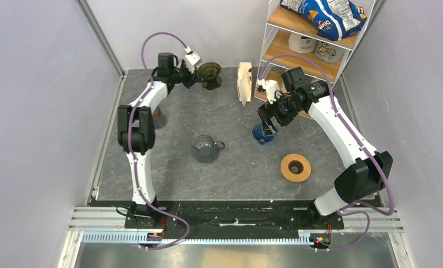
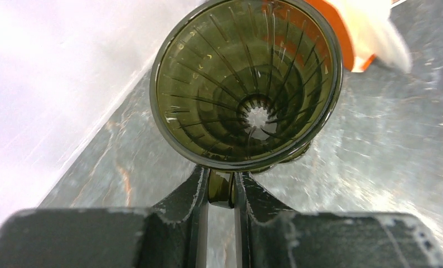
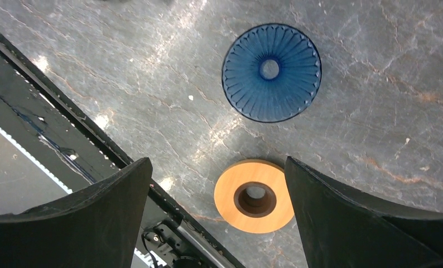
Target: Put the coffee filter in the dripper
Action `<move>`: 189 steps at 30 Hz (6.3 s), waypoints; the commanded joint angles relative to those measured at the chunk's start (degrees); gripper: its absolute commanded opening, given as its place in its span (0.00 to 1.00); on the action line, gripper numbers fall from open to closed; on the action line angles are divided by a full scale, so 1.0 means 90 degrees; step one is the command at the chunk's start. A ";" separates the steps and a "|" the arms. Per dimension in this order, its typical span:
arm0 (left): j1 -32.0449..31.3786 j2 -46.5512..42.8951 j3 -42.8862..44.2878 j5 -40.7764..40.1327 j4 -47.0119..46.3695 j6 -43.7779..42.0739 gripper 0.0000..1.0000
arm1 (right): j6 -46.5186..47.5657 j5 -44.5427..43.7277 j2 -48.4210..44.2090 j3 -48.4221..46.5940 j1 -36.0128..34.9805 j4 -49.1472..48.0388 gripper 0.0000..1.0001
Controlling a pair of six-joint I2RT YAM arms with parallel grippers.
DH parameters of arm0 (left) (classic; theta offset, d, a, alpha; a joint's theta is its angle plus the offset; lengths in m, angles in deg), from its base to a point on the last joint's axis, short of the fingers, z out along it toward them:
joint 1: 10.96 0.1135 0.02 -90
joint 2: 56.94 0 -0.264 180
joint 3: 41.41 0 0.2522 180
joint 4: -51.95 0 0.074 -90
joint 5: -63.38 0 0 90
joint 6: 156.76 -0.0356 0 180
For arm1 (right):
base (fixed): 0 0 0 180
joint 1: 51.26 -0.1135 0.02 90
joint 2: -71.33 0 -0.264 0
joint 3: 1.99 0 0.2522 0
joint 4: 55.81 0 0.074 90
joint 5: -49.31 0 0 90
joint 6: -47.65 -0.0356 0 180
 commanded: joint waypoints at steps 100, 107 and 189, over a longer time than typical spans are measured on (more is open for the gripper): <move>-0.0330 -0.8595 -0.8127 0.0099 0.0464 -0.0787 0.17 | -0.0510 0.1065 0.0013 -0.0156 -0.0308 -0.0605 0.97; -0.0340 -0.8551 -0.8156 -0.0006 0.0508 -0.0775 0.19 | -0.0515 0.1062 0.0015 -0.0172 -0.0303 -0.0605 0.97; -0.0242 -0.7932 -0.7301 -0.0118 0.1082 0.0574 0.02 | -0.0432 0.1127 -0.0024 -0.0125 -0.0308 -0.0540 0.97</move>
